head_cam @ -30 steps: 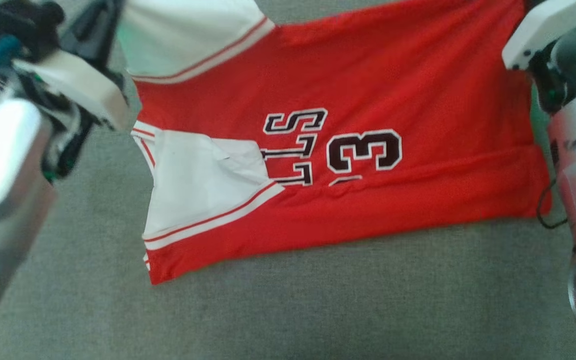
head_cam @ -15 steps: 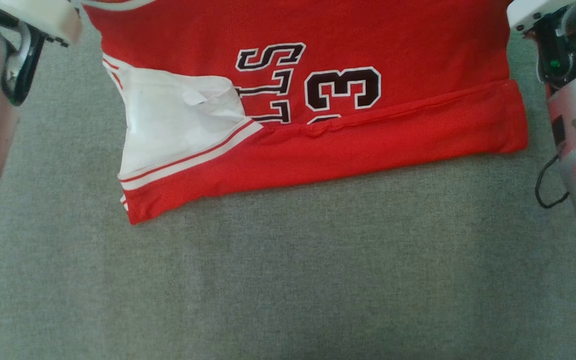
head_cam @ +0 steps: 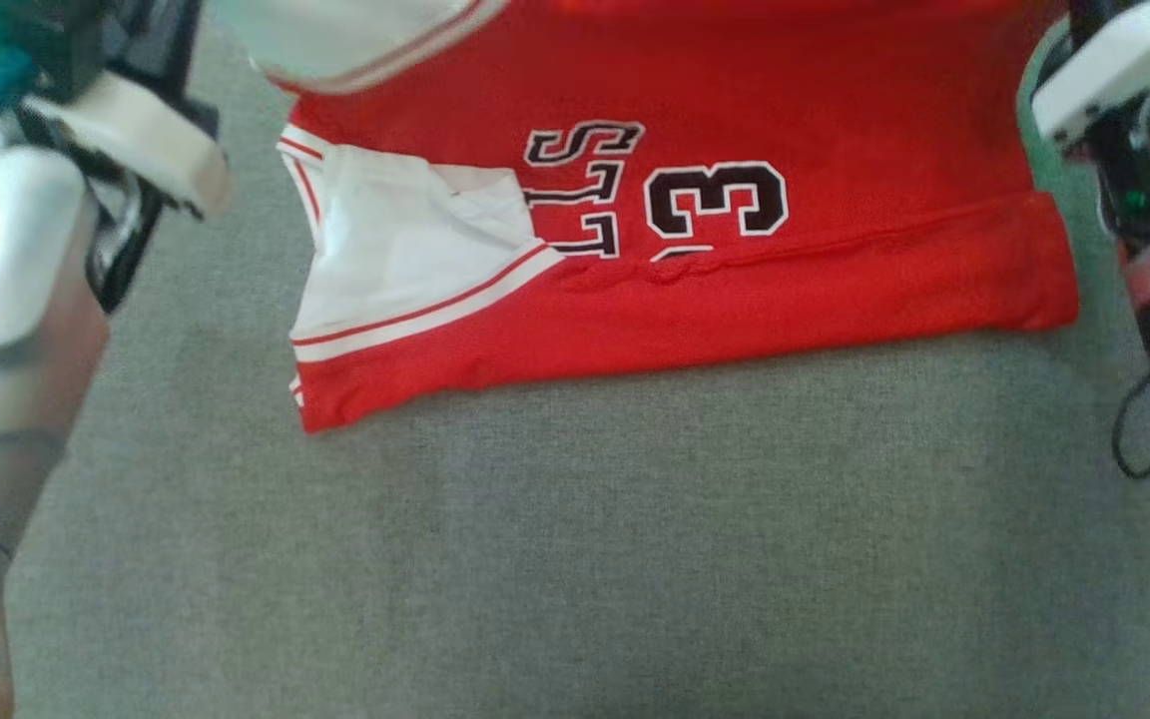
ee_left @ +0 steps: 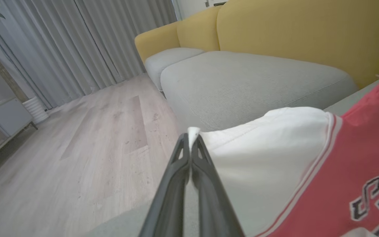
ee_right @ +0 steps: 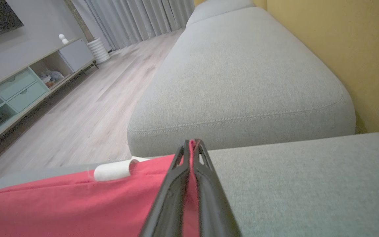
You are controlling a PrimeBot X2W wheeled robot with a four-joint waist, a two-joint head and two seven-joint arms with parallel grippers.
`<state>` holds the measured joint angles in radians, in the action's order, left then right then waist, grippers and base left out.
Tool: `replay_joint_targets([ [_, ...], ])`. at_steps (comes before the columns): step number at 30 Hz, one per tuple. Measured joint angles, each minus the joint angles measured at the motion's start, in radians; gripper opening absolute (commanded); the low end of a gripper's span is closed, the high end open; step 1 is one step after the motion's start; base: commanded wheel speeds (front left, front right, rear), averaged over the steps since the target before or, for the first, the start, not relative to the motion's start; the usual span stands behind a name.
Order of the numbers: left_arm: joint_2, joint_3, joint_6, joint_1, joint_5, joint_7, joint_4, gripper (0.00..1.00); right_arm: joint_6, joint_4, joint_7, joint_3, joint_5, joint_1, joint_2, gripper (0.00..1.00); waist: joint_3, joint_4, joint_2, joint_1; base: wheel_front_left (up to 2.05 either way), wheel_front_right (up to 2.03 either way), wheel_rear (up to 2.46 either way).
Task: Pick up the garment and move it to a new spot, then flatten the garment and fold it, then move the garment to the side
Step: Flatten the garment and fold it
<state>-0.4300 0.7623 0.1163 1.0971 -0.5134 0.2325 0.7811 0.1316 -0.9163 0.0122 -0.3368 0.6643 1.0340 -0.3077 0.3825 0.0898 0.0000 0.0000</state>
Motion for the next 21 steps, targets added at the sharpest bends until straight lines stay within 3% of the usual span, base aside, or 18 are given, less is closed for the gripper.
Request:
replay_joint_targets([
  [6,-0.045,0.050,0.009,-0.114,-0.091,-0.089,-0.118,0.00,0.000,0.063,-0.092,-0.091,0.111,-0.098,-0.079,0.00,-0.047,0.020,0.0000,-0.0001,0.00,0.00,0.00],
  [14,-0.209,0.228,0.016,-0.295,-0.176,-0.281,-0.410,0.00,0.000,0.150,-0.245,-0.224,0.215,-0.206,-0.193,0.00,-0.097,0.030,0.0000,-0.0002,0.00,0.00,0.00],
  [21,-0.275,0.274,0.014,-0.345,-0.229,-0.392,-0.542,0.00,0.000,0.236,-0.384,-0.345,0.267,-0.262,-0.280,0.00,-0.123,0.027,0.0000,-0.0002,0.00,0.00,0.00],
])
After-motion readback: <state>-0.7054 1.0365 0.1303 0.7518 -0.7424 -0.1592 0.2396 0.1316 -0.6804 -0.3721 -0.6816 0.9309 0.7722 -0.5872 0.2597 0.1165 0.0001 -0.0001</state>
